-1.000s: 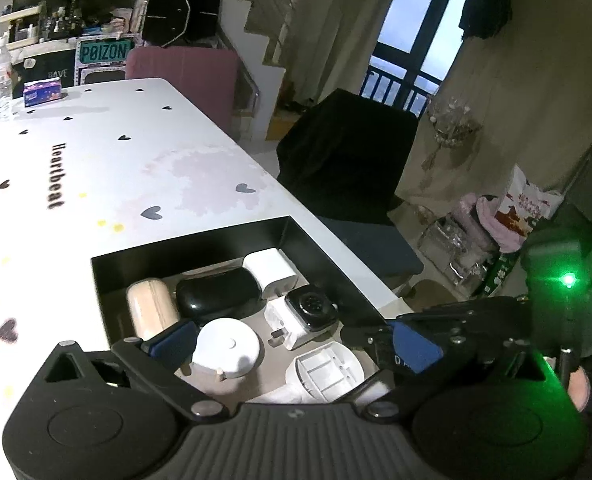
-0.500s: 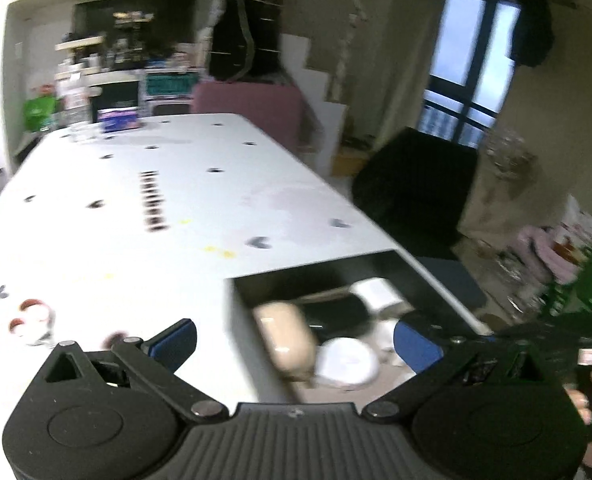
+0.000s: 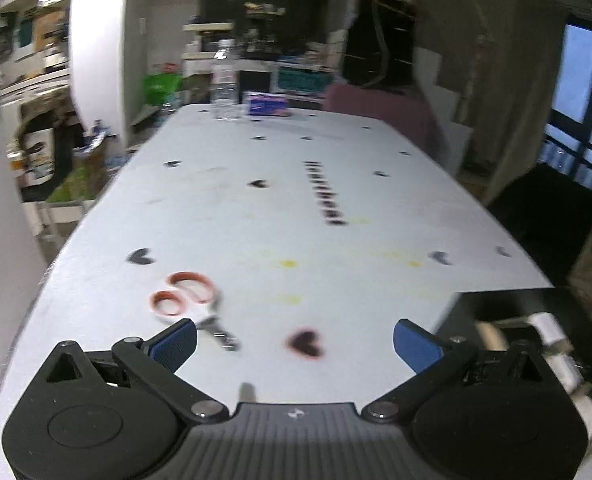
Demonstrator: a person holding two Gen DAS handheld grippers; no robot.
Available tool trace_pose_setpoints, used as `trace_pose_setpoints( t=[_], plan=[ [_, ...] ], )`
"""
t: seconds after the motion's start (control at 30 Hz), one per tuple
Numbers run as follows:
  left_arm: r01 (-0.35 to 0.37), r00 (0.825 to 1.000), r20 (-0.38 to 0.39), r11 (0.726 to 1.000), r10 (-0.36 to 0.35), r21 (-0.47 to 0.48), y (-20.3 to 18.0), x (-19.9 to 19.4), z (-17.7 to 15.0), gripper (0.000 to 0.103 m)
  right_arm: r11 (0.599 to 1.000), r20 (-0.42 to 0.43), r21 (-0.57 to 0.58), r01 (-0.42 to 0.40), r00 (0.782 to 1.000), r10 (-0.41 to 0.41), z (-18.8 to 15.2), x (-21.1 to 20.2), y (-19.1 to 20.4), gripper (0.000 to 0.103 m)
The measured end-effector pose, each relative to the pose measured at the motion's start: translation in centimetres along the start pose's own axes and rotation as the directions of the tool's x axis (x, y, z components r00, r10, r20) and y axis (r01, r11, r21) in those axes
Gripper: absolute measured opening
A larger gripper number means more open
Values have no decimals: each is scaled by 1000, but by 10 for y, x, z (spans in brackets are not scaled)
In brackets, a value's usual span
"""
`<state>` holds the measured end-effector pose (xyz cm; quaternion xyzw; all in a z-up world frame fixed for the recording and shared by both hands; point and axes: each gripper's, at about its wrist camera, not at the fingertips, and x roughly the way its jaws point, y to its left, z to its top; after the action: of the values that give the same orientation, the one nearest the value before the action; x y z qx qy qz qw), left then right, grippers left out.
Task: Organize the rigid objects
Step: 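Move the left gripper to the orange-and-white scissors on the table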
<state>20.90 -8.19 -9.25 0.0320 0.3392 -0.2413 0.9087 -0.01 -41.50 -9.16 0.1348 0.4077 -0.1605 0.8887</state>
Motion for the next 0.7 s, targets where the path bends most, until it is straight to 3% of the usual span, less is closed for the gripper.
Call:
trace_pose_setpoints(
  t=[0.33,0.47,0.6,0.7],
  plan=[
    [-207,978,-24,978,206,-30,38,38,-12,103,1000,-2,-1,4,1000,-4,0,1,0,8],
    [-217,976,17,976,217,6,43,50,-14,103,1000,-3,-1,4,1000,-4,0,1,0,8],
    [-183,983,1,982,183,35,46,67,-18,103,1000,-4,1,2,1000,-2,0,2,0,8],
    [-164,987,6,987,164,4,49,75,-16,103,1000,-7,-1,3,1000,-3,0,3,-1,8]
  ],
)
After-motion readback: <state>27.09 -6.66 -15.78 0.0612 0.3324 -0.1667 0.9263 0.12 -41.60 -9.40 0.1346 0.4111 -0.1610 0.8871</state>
